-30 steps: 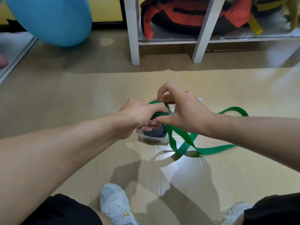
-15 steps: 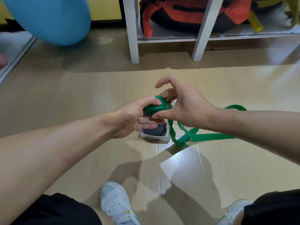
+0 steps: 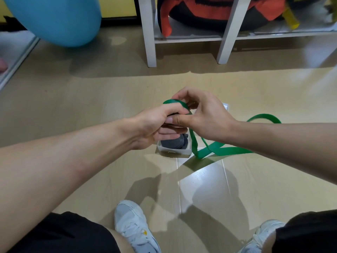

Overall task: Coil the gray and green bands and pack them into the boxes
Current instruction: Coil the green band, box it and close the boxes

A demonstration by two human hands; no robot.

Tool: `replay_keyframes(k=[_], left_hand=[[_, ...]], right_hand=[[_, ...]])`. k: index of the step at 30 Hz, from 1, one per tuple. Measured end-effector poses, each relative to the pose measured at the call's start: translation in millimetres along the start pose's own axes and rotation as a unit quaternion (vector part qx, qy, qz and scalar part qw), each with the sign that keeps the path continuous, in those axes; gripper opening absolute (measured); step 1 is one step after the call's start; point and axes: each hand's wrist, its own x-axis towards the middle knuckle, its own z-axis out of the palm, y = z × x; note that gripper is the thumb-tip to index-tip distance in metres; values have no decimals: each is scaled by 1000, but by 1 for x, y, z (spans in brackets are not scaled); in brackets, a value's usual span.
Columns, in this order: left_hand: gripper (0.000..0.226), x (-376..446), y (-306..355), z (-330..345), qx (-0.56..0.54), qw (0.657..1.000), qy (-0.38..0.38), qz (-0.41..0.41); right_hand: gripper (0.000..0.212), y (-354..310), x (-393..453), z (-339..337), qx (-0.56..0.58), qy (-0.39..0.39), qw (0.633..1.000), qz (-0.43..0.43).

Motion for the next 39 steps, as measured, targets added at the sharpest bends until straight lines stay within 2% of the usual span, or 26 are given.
replay_keyframes(k=[3, 10, 13, 17, 21, 26, 29, 33, 39], left_hand=[[18, 0, 2, -1, 1, 1000, -2, 6], [22, -2, 0, 0, 19, 1000, -1, 0], [31, -3, -1, 5, 12, 1000, 11, -9], [36, -2, -2, 6, 79, 995, 61, -13], [36, 1, 2, 4, 83, 992, 100, 8], [56, 1, 5, 1, 32, 992, 118, 13], [48, 0, 7, -1, 16, 995, 99, 5], [43, -4, 5, -1, 26, 997, 66, -17], [42, -6, 0, 6, 43, 996, 78, -18]], right_hand=[[50, -1, 0, -3, 13, -12, 1000, 18], [28, 0, -4, 5, 51, -3, 998, 32], [21, -2, -3, 3, 11, 6, 1000, 24], [20, -6, -6, 6, -60, -3, 998, -2], [29, -6, -8, 5, -73, 3, 997, -16], [63, -1, -6, -5, -56, -14, 998, 0], [52, 3, -6, -8, -45, -2, 999, 4], [37, 2, -9, -8, -90, 2, 996, -27], [29, 4, -8, -2, -145, 14, 988, -52]])
